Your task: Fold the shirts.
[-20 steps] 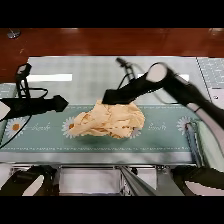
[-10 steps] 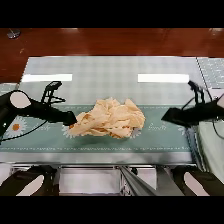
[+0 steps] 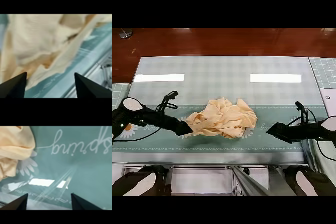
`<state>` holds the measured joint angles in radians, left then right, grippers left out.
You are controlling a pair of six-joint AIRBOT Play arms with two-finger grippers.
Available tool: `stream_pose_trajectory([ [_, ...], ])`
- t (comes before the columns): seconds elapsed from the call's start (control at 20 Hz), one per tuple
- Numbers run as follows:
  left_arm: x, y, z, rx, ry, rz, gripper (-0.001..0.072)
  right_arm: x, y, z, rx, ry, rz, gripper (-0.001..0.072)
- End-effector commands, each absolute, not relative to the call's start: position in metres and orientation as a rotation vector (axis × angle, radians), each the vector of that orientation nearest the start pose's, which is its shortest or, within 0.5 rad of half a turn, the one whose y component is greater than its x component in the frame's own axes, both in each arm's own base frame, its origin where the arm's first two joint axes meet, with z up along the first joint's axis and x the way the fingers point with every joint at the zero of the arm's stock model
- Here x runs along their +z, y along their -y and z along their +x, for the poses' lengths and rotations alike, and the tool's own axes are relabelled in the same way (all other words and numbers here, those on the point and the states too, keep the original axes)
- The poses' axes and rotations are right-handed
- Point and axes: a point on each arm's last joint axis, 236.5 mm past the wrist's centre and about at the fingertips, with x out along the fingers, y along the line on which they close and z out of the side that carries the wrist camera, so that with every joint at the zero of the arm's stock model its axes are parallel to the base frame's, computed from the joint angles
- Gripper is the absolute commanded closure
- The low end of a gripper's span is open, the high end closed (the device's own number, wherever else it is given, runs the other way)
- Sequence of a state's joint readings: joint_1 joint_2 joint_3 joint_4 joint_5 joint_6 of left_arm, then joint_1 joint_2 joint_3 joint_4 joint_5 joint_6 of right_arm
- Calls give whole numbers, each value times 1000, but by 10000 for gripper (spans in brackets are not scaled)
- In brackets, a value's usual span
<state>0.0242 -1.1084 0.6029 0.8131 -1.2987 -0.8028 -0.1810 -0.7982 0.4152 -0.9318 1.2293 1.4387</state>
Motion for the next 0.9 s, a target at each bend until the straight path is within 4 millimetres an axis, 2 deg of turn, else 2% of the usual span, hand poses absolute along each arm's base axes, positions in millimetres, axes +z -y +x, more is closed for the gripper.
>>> stream_pose_trajectory([
  [0.0,-43,167,212,-980,-1371,-324,18,-58,-105,199,253,-1455,726,93],
  [0.05,-47,167,214,-960,-1381,-336,129,-62,-106,199,253,-1467,733,93],
  [0.1,-51,167,215,-954,-1388,-338,427,-66,-109,200,255,-1479,738,93],
  [0.15,-53,168,214,-962,-1392,-335,681,-70,-116,203,266,-1484,740,93],
  [0.3,-54,168,216,-957,-1388,-330,689,-81,-144,222,302,-1454,733,93],
  [0.45,-52,167,227,-918,-1373,-344,689,-88,-170,238,343,-1498,719,93],
  [0.75,-27,186,258,-898,-1248,-498,689,-95,-208,282,383,-1550,715,93],
  [0.8,-23,188,264,-889,-1225,-523,689,-95,-216,287,397,-1554,708,168],
  [0.85,-20,189,270,-882,-1205,-540,689,-93,-222,291,418,-1562,696,459],
])
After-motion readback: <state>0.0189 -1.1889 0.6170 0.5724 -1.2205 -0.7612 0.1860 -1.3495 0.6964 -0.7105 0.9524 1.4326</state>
